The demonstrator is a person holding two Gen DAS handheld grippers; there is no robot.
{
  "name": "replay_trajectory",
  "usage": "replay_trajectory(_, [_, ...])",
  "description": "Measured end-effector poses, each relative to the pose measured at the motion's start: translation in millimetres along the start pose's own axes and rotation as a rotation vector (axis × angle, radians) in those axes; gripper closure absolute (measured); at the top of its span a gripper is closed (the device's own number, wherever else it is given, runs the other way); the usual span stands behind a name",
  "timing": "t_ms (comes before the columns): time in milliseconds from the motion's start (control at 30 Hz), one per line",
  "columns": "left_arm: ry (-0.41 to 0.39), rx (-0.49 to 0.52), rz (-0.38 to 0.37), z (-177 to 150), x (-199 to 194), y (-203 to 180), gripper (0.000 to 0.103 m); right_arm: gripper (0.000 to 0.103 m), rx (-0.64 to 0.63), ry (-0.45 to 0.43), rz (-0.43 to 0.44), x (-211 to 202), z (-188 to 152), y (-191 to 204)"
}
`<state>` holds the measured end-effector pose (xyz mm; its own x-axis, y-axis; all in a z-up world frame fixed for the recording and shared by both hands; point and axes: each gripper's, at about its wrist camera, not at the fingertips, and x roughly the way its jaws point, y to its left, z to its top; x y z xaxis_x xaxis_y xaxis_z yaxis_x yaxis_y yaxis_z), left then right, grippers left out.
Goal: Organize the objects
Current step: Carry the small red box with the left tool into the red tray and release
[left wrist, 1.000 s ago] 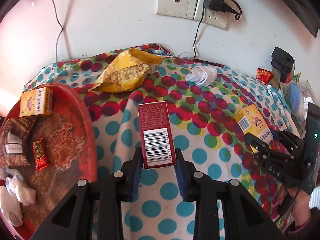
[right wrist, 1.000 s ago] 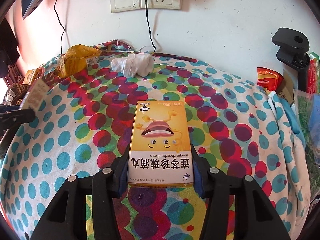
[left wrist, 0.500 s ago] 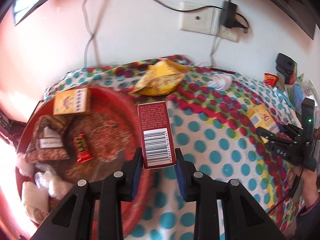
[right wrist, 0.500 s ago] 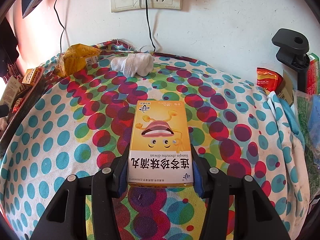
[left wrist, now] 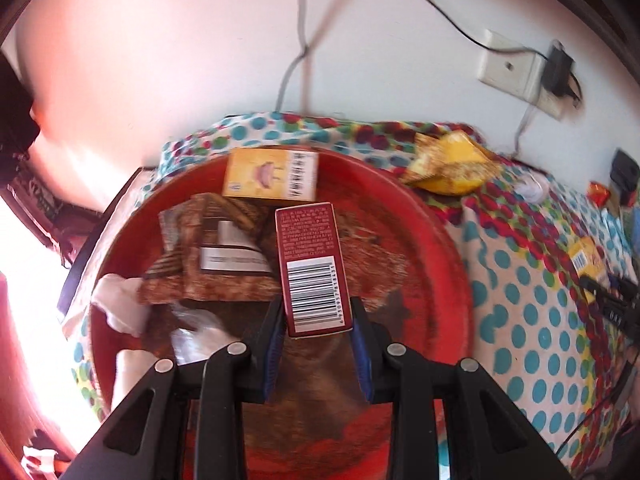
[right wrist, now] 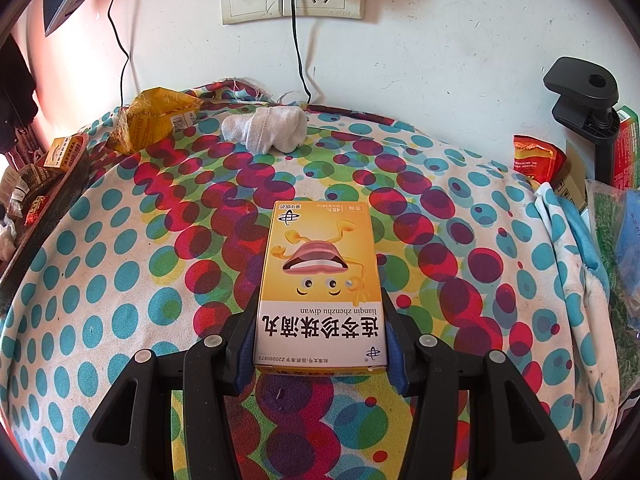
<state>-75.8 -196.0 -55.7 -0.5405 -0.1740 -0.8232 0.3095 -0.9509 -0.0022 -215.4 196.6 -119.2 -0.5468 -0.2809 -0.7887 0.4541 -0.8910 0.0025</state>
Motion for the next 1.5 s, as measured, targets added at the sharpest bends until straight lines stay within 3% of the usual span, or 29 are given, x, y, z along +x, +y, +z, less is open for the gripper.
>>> replay_trajectory(100, [-0.01,-0.077,0.023,11.1,-4.1,34.9,0.072,0.054,-0.002,0.0,-0.003,0.1,-0.1,0.4])
replay_trajectory(233, [-0.001,-0.11,0.091,18.1,-1.4,69.3,0.072,0.054,0.0,0.0,-0.002,0.0,0.1,0.7])
replay_trajectory(367, [0.031,-0.142,0.104,13.7,10.6,93.7,0.072,0.054,-0.001,0.0,-0.003,-0.3,0.3,0.6])
replay_trajectory(667, [0.097,-0.155,0.106,-4.6,39.6,102.3,0.073,0.054,-0.006,0.001,-0.017,-1.1,2.9,-0.8])
replay_trajectory(867, [0.076,-0.214,0.113,-10.4,33.0,108.5,0.071,0.051,-0.005,0.002,-0.022,-3.7,1.2,-5.3])
replay_trajectory(1033, [-0.055,-0.226,0.138,-22.8,-7.2,107.2,0.066,0.05,-0.01,0.002,-0.029,-1.9,2.5,-2.6])
replay_trajectory(1167, [-0.17,-0.172,0.131,-45.0,-42.5,93.2,0.063,0.049,-0.005,0.004,-0.031,-2.7,2.3,-0.7])
replay_trajectory(1367, [-0.258,-0.04,0.042,-87.0,-73.0,52.9,0.062,0.053,-0.025,-0.002,-0.055,-4.4,4.5,2.8])
replay_trajectory(1500, [-0.286,0.005,-0.01,-110.8,-76.4,32.7,0.055,0.055,-0.079,-0.016,-0.106,-6.2,4.7,11.9])
